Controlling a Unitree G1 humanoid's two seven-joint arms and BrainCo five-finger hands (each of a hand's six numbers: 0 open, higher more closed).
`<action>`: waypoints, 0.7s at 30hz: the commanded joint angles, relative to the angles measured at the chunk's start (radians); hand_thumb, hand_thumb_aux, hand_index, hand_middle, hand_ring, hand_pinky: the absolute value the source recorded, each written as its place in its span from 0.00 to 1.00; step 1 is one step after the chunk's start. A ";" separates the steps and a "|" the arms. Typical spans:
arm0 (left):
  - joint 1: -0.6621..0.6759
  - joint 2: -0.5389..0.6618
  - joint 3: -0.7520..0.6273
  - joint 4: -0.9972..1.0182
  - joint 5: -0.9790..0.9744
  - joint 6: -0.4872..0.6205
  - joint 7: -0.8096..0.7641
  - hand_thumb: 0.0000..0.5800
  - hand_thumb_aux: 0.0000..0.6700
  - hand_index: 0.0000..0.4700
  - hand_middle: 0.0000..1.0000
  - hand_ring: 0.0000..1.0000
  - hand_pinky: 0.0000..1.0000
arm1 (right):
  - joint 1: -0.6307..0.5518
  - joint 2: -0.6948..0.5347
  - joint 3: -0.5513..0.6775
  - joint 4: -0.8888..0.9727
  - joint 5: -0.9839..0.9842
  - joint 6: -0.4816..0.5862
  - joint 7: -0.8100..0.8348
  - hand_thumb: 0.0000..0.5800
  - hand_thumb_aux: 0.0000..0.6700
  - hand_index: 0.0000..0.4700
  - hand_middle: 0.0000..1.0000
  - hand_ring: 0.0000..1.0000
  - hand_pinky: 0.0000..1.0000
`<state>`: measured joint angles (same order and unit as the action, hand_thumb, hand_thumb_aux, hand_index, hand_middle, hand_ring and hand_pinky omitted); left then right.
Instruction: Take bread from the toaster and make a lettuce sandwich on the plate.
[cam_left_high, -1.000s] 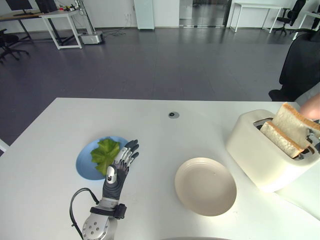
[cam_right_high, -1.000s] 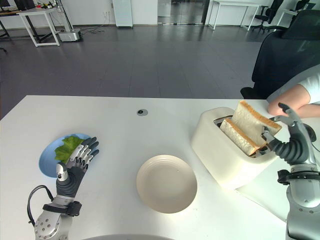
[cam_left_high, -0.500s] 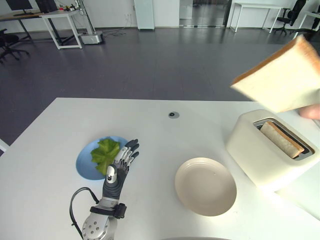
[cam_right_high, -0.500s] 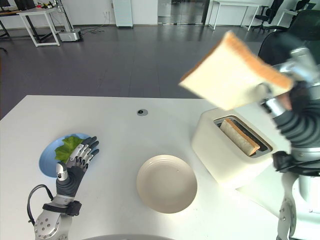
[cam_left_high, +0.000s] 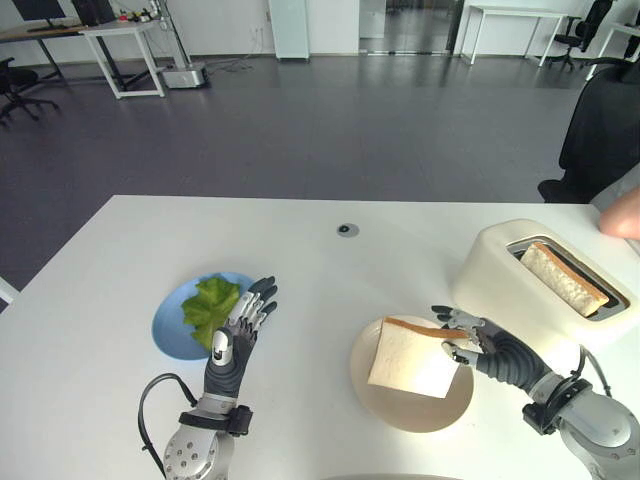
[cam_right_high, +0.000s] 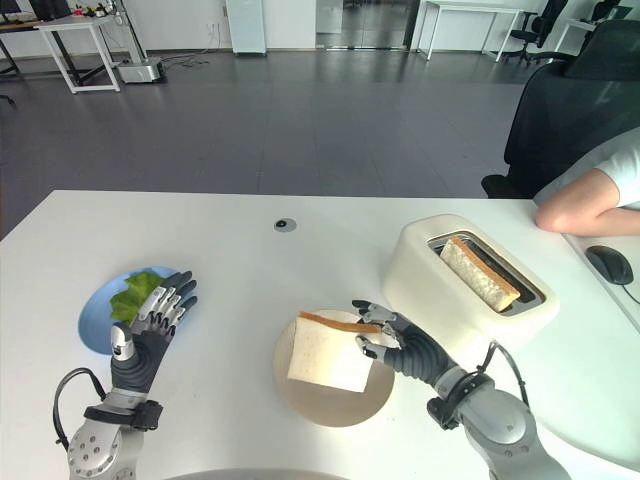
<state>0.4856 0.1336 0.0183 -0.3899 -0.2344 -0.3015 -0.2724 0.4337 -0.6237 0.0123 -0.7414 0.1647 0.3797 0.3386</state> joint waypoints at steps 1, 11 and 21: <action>-0.006 0.009 0.008 0.000 0.004 0.014 -0.003 0.00 0.00 0.00 0.00 0.00 0.00 | 0.019 -0.002 0.065 0.070 -0.121 -0.061 -0.004 1.00 1.00 1.00 0.00 0.00 0.00; -0.035 0.026 0.039 0.007 0.001 0.018 -0.008 0.00 0.00 0.00 0.00 0.00 0.00 | -0.032 0.061 0.030 0.123 -0.293 -0.195 -0.098 0.00 0.00 0.00 0.00 0.00 0.00; -0.249 0.211 0.197 0.093 0.112 0.009 -0.017 0.00 0.00 0.00 0.00 0.00 0.00 | -0.047 0.308 -0.042 0.171 -0.227 -0.380 -0.273 0.00 0.00 0.00 0.00 0.00 0.00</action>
<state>0.2995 0.2790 0.1701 -0.3429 -0.1725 -0.2998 -0.2854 0.3642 -0.3756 -0.0317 -0.5860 -0.1269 0.0157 0.0716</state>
